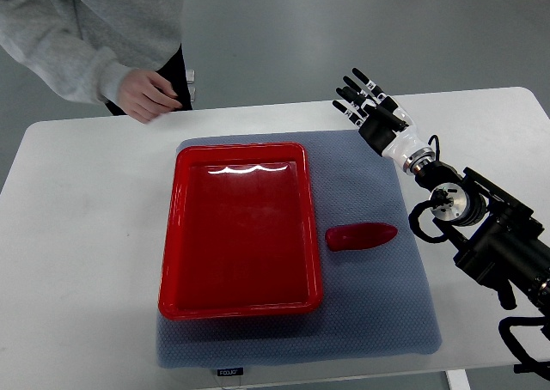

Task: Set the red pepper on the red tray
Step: 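Move the right hand over the red pepper beside the tray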

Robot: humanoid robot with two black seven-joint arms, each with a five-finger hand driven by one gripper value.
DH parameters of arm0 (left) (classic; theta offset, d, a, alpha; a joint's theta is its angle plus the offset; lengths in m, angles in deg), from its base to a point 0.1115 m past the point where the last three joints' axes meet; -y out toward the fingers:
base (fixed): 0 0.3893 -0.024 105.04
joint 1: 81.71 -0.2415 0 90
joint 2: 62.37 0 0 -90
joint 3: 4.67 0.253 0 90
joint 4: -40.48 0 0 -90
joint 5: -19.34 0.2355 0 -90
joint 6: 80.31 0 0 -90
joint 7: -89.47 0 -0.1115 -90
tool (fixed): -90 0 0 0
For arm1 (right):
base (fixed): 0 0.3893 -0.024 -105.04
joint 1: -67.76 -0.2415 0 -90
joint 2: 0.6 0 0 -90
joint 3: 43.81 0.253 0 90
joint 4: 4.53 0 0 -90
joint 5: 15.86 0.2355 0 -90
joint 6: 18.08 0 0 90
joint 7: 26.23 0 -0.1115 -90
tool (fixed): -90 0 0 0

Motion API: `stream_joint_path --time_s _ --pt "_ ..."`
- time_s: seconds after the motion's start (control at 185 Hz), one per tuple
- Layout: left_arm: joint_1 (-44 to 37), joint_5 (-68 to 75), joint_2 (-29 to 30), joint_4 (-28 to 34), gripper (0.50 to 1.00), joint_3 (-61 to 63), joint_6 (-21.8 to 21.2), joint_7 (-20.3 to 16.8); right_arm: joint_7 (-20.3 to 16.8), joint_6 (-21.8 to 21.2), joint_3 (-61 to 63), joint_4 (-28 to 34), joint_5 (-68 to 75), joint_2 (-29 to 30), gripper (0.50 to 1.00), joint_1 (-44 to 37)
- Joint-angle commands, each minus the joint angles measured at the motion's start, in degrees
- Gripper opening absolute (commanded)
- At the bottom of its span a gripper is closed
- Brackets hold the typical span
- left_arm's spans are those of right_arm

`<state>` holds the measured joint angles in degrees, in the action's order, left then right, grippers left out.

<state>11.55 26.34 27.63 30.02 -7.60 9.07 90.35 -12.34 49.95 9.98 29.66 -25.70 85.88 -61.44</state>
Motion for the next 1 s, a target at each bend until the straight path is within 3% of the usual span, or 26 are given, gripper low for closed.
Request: stream_joint_path --time_s 0.0,0.281,0.448,0.454,0.659,0.729,0.734,0.821,0.994 --pt "0.0 -0.1 0.0 0.0 1.000 0.0 0.0 0.0 0.0 0.0 0.0 0.0 0.0 0.0 0.911 0.0" --pt "0.0 0.0 0.0 0.0 1.000 -0.1 0.0 0.0 -0.1 -0.3 -2.4 0.3 -2.4 -0.7 0.911 -0.6" --pt "0.0 -0.1 0.0 0.0 1.000 -0.1 0.0 0.0 -2.0 -0.4 -8.0 2.2 -10.4 -4.5 0.911 -4.8" --pt "0.1 0.0 0.0 0.0 1.000 -0.1 0.0 0.0 -3.8 -0.4 -12.5 4.2 -15.9 -8.4 0.911 -7.2" --pt "0.3 0.1 0.0 -0.8 1.000 0.1 0.0 0.0 -5.4 -1.3 -35.4 17.8 -39.4 -21.8 0.909 -21.6" --pt "0.3 0.0 0.0 -1.1 1.000 0.1 0.0 0.0 -6.0 -1.4 -37.6 19.1 -40.3 -22.6 0.911 -23.2" --pt "0.3 0.0 0.0 -1.6 1.000 0.1 0.0 0.0 -7.6 -1.5 -42.7 22.0 -40.9 -24.1 0.911 -26.8" --pt "0.3 0.0 0.0 -1.7 1.000 0.1 0.0 0.0 -9.8 -0.9 -49.7 27.5 -41.0 -26.1 0.909 -31.5" --pt "0.3 0.0 0.0 -1.5 1.000 -0.1 0.0 0.0 -10.2 -0.4 -51.9 35.5 -40.4 -28.4 0.909 -32.6"
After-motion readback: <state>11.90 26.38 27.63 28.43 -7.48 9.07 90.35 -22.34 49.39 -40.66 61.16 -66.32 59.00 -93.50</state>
